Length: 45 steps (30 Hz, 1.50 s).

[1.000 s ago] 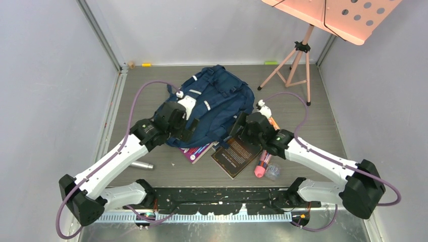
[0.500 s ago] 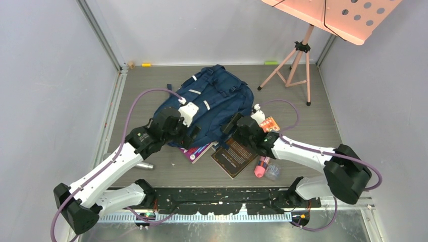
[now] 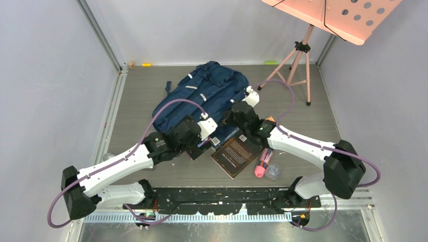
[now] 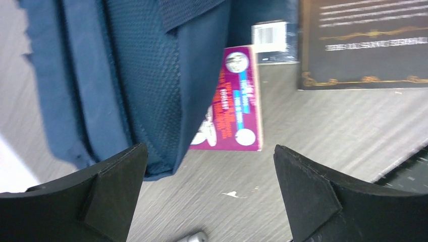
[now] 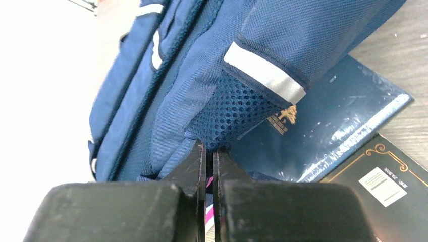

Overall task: Pack the student bag
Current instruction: Adjust the student bag at the center of the board.

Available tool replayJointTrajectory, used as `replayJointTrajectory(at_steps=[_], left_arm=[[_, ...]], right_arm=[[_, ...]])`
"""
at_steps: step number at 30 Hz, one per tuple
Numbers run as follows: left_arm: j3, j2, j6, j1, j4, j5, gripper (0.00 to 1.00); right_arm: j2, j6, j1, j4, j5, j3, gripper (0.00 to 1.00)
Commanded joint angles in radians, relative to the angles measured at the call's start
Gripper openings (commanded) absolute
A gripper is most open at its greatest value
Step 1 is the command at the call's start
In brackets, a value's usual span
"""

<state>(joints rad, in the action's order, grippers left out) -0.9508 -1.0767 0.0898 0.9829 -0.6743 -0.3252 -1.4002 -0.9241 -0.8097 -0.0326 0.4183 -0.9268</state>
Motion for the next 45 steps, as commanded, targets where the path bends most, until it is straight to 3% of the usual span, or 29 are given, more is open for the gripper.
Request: replayJointTrajectory(at_steps=[1, 6, 11, 20, 22, 23, 24, 25, 26, 32, 37, 45], left_arm=[[-0.007, -0.009, 0.002, 0.001, 0.01, -0.215, 1.0], [0.014, -0.03, -0.005, 0.0, 0.036, -0.311, 1.0], [0.016, -0.052, -0.017, 0.0, 0.085, -0.187, 1.0], [-0.083, -0.251, -0.034, -0.077, 0.174, -0.133, 1.0], [-0.108, -0.289, -0.034, -0.101, 0.182, -0.131, 0.83], [-0.12, -0.304, -0.028, -0.106, 0.19, -0.138, 0.63], [-0.132, -0.313, -0.019, -0.108, 0.201, -0.15, 0.27], [-0.147, -0.319, -0.016, -0.111, 0.209, -0.158, 0.09], [-0.163, -0.319, -0.012, -0.115, 0.211, -0.159, 0.01], [-0.316, -0.309, 0.043, -0.144, 0.229, -0.159, 0.0], [-0.491, -0.331, 0.077, -0.153, 0.195, -0.13, 0.0], [-0.65, -0.304, -0.022, -0.153, 0.103, -0.02, 0.0]], right_arm=[[0.09, 0.069, 0.004, 0.071, 0.075, -0.083, 0.0], [0.138, 0.07, 0.004, 0.084, 0.074, -0.073, 0.0], [0.169, 0.069, 0.004, 0.096, 0.057, -0.064, 0.0], [0.211, 0.097, 0.004, 0.094, 0.052, -0.059, 0.0], [0.219, 0.107, 0.004, 0.088, 0.049, -0.056, 0.0], [0.226, 0.111, 0.004, 0.084, 0.05, -0.055, 0.0], [0.232, 0.119, 0.004, 0.081, 0.052, -0.052, 0.0], [0.235, 0.125, 0.004, 0.076, 0.056, -0.051, 0.0], [0.241, 0.14, 0.004, 0.068, 0.061, -0.049, 0.0], [0.254, 0.303, 0.014, 0.001, 0.13, -0.087, 0.0], [0.236, 0.504, 0.044, -0.047, 0.155, -0.237, 0.0], [0.216, 0.69, 0.048, -0.185, 0.129, -0.462, 0.0]])
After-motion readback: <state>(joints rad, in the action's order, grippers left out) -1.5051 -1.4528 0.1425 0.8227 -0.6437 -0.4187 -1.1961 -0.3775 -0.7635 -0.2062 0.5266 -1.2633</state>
